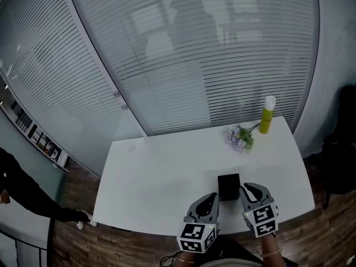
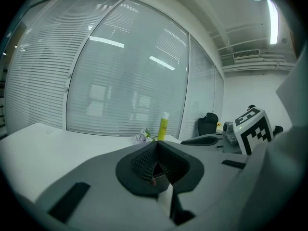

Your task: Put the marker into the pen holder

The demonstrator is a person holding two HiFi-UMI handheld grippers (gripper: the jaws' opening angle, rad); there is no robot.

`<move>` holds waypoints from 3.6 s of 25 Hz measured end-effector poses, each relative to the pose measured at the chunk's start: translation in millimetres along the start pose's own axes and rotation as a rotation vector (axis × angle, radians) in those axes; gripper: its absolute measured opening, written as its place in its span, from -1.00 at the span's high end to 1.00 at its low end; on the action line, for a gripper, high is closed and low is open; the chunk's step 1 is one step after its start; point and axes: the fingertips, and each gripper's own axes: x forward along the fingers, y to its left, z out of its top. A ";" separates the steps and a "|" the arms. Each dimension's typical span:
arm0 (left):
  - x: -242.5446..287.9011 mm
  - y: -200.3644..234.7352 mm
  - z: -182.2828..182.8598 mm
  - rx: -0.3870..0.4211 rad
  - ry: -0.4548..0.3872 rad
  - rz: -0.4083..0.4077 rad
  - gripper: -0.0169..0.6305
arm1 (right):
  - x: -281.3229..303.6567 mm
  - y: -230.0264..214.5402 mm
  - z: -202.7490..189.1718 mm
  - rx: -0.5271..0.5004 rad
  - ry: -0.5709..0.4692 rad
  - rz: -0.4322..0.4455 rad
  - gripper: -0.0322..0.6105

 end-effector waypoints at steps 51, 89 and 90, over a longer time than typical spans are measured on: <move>-124.4 -73.0 -0.4 0.080 -0.099 -0.009 0.89 | -150.4 70.2 20.4 -0.016 -0.211 -0.034 0.81; -178.2 -86.0 -12.2 0.053 -0.136 -0.005 0.89 | -208.1 100.3 16.6 -0.049 -0.208 -0.084 0.81; -178.7 -85.8 -12.5 0.052 -0.135 -0.004 0.89 | -208.1 100.1 16.6 -0.048 -0.205 -0.087 0.81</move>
